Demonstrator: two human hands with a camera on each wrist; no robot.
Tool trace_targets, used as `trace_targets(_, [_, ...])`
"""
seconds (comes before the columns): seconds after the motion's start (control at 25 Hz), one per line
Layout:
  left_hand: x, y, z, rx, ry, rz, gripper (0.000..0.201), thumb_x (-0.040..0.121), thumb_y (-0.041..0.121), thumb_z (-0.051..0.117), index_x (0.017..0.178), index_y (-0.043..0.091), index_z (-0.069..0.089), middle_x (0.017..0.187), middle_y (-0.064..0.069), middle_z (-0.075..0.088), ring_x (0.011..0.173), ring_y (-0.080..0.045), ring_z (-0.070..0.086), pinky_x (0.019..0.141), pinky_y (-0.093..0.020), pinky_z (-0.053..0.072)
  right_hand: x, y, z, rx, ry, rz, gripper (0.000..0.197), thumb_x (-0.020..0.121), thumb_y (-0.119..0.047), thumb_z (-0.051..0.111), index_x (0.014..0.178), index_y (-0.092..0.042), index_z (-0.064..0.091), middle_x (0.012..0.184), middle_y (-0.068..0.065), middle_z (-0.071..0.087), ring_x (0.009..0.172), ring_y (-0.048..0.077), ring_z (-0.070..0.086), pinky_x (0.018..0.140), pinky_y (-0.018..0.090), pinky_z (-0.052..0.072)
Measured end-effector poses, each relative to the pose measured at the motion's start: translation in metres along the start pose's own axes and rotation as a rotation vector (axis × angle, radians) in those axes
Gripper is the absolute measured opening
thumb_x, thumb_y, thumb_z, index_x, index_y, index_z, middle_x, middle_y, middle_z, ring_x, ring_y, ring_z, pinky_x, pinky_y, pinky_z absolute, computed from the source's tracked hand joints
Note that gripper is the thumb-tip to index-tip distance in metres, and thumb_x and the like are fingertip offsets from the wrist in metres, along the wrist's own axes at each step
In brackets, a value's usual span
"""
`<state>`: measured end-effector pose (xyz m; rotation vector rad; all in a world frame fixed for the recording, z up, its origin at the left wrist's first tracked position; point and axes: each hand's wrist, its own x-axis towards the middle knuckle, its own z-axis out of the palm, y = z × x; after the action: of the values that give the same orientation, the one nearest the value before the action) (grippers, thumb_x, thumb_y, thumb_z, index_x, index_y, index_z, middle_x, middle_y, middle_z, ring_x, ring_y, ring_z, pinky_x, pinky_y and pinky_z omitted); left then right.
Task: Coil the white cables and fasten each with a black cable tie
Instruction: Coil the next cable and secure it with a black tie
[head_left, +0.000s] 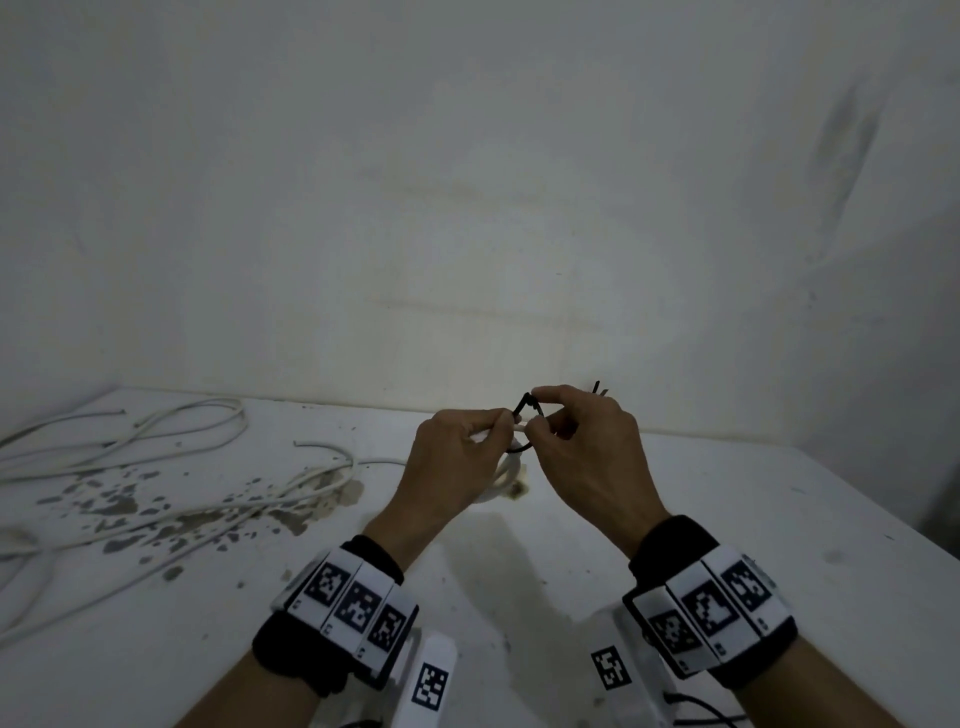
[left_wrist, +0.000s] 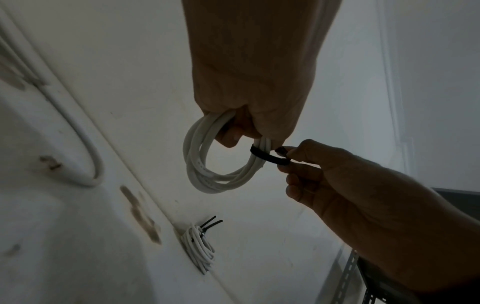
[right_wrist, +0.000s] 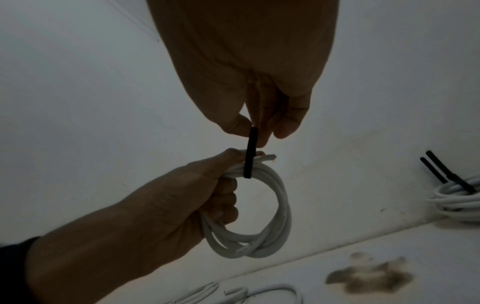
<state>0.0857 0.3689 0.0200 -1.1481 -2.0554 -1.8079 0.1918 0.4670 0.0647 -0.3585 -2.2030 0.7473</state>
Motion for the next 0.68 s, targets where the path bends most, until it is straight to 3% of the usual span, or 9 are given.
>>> trace_targets(0.24, [0.003, -0.001, -0.003, 0.087, 0.004, 0.074, 0.023, 0.096, 0.029, 0.057, 0.095, 0.025, 0.079, 0.086, 0.014, 0.076, 0.083, 0.001, 0.069, 0.08, -0.03, 0.055, -0.004, -0.004, 0.006, 0.085, 0.126, -0.01, 0.025, 0.092, -0.017, 0.062, 0.116, -0.021, 0.07, 0.069, -0.013, 0.067, 0.069, -0.004, 0.062, 0.067, 0.002, 0.042])
trace_targets(0.48, [0.005, -0.002, -0.01, 0.181, -0.033, 0.123, 0.027, 0.093, 0.035, 0.052, 0.089, 0.028, 0.079, 0.08, 0.012, 0.076, 0.077, 0.0, 0.069, 0.074, -0.031, 0.055, 0.002, -0.007, 0.003, -0.016, 0.017, -0.018, 0.024, 0.093, -0.019, 0.062, 0.116, -0.021, 0.07, 0.066, -0.013, 0.064, 0.063, -0.003, 0.059, 0.064, 0.004, 0.04])
trace_targets(0.68, [0.006, -0.001, -0.014, 0.206, -0.045, 0.126, 0.03, 0.092, 0.037, 0.05, 0.09, 0.029, 0.079, 0.082, 0.011, 0.076, 0.076, -0.005, 0.07, 0.071, -0.035, 0.055, 0.008, -0.01, -0.005, 0.003, -0.079, 0.022, 0.022, 0.092, -0.018, 0.061, 0.112, -0.021, 0.071, 0.063, -0.01, 0.065, 0.058, -0.001, 0.057, 0.06, 0.011, 0.039])
